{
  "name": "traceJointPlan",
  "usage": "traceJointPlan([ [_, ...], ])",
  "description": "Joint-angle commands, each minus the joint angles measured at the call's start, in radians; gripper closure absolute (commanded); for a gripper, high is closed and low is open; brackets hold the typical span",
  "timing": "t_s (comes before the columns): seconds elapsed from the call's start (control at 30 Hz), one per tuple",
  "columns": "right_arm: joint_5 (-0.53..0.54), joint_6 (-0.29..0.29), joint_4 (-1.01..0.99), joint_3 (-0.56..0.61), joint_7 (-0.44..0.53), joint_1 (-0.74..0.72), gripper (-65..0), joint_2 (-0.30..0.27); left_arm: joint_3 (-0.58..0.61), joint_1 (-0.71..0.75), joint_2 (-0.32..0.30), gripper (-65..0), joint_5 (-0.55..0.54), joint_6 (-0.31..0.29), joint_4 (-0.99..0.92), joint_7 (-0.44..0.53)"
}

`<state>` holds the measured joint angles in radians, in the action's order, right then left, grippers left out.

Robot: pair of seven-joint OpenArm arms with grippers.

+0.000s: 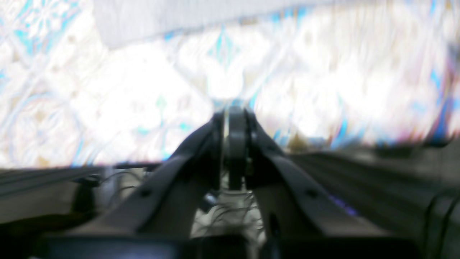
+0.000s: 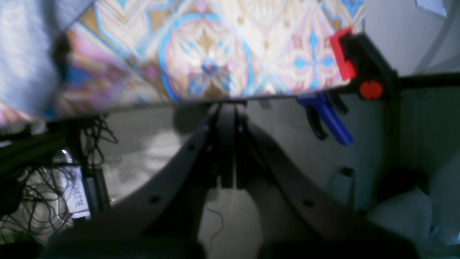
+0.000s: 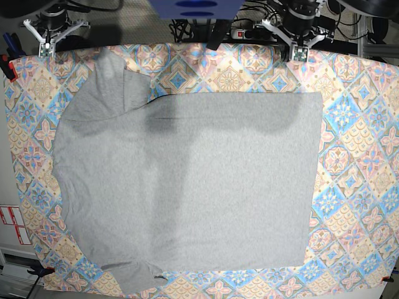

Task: Fold the T-shirt properly
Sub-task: 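Move both grippers down to the shoulder edge of the grey T-shirt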

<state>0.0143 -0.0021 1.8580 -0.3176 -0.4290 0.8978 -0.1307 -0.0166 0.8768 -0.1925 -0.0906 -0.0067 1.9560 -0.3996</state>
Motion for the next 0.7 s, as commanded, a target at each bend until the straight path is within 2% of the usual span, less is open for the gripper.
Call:
traceJointPlan([
  [0.0,0.000,-0.002,0.030,0.008,0.012,-0.010,0.0,-0.005,-0.039,-0.005,0.000,-5.9,-0.036,0.012,0.021,0.011],
  [0.13,0.000,-0.002,0.042,0.039,-0.028,-0.055,0.0,-0.005,-0.142,-0.113,-0.003,-8.4,-0.285,0.012,0.015,-0.061],
  [0.23,0.000,-0.002,0.047,0.064,-0.055,-0.078,0.0,-0.005,-0.231,-0.196,-0.003,-8.4,-0.447,0.012,0.015,-0.192],
  [0.33,0.000,-0.002,0.047,0.090,-0.061,-0.093,0.0,-0.004,-0.303,-0.276,-0.003,-8.4,-0.565,0.011,-0.010,-0.315],
  [0.43,0.000,-0.002,0.048,0.111,-0.061,-0.104,0.0,-0.004,-0.366,-0.350,-0.003,-9.5,-0.662,0.011,-0.080,-0.398],
  [0.57,0.000,-0.002,0.048,0.117,-0.061,-0.105,0.0,-0.004,-0.402,-0.414,-0.003,-21.1,-0.739,0.011,-0.191,-0.444],
  [0.67,0.000,-0.002,0.048,0.117,-0.061,-0.105,0.0,-0.004,-0.402,-0.426,-0.003,-26.7,-0.745,0.011,-0.232,-0.444],
])
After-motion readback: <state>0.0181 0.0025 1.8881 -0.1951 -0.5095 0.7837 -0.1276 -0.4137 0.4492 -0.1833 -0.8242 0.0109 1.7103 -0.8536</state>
